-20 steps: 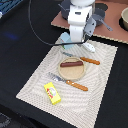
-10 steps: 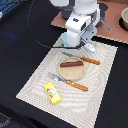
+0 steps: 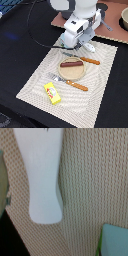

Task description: Interact with the objects in diverse but meaningful ways.

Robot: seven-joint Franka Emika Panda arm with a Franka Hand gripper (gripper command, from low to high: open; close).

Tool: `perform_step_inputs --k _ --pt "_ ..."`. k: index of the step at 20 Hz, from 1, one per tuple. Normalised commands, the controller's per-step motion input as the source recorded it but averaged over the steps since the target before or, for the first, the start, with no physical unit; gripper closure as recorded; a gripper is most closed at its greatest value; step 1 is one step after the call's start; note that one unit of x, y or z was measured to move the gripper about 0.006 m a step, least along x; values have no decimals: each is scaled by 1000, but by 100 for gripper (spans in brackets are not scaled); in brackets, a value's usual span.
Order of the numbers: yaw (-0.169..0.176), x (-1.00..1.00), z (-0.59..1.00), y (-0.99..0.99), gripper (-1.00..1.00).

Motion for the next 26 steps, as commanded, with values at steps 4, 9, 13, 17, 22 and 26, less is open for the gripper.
perform_step_inputs --k 4,9,13,17,22,26 --pt "-46 551 -1 375 -100" --pt "-28 414 -74 343 100" --pt "0 316 -122 303 100" --pt "0 314 -132 299 100" --pt "0 293 -122 263 100" --pt "-8 294 113 212 100"
